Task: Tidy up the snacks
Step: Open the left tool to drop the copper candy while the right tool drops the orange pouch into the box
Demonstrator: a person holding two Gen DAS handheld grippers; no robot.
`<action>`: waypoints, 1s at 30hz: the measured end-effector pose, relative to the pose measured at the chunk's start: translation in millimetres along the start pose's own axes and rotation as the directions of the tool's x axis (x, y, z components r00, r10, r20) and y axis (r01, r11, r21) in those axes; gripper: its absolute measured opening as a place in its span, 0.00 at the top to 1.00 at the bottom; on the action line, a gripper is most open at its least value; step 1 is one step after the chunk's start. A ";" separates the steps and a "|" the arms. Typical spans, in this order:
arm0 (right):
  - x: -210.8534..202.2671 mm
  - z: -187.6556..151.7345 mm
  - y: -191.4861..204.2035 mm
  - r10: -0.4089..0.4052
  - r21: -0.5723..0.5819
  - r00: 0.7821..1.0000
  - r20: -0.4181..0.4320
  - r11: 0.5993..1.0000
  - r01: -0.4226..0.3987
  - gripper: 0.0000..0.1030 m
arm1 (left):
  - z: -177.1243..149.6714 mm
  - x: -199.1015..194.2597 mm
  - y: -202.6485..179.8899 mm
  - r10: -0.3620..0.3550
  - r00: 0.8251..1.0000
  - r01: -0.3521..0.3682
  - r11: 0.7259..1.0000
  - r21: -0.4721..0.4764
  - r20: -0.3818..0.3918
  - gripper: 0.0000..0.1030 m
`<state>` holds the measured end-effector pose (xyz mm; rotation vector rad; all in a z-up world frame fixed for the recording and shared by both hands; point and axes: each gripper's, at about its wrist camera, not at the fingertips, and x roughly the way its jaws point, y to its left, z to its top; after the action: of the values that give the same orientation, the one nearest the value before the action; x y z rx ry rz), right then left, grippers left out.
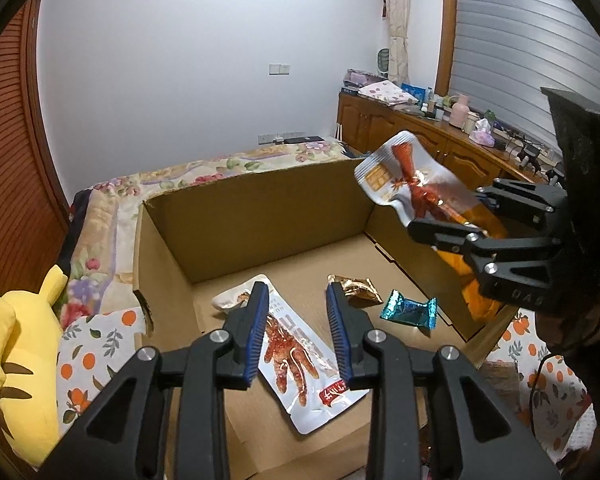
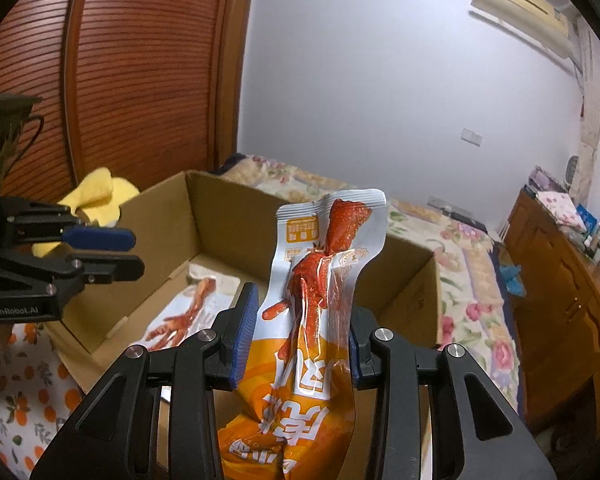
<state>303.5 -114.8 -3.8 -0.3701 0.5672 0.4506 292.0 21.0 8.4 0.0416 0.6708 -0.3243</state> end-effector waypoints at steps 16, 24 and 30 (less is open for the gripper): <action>13.7 -5.5 11.5 -0.027 -0.041 0.997 -0.076 0.999 0.024 0.63 | -4.5 -2.8 -3.2 0.026 1.000 -0.026 1.000 0.016 -0.001 0.69; 15.9 -9.3 14.2 0.032 -0.023 0.993 -0.117 0.999 -0.035 0.64 | -5.2 -4.8 -3.3 0.034 0.999 -0.034 0.999 0.020 0.001 0.68; 12.7 -9.0 11.2 0.055 0.002 0.991 -0.120 0.998 -0.056 0.57 | -6.8 -9.8 -4.9 0.035 0.999 -0.035 0.999 0.022 0.008 0.67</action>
<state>303.6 -105.6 -20.6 -0.3854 0.6953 0.4845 279.2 20.1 9.4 0.0729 0.6587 -0.2984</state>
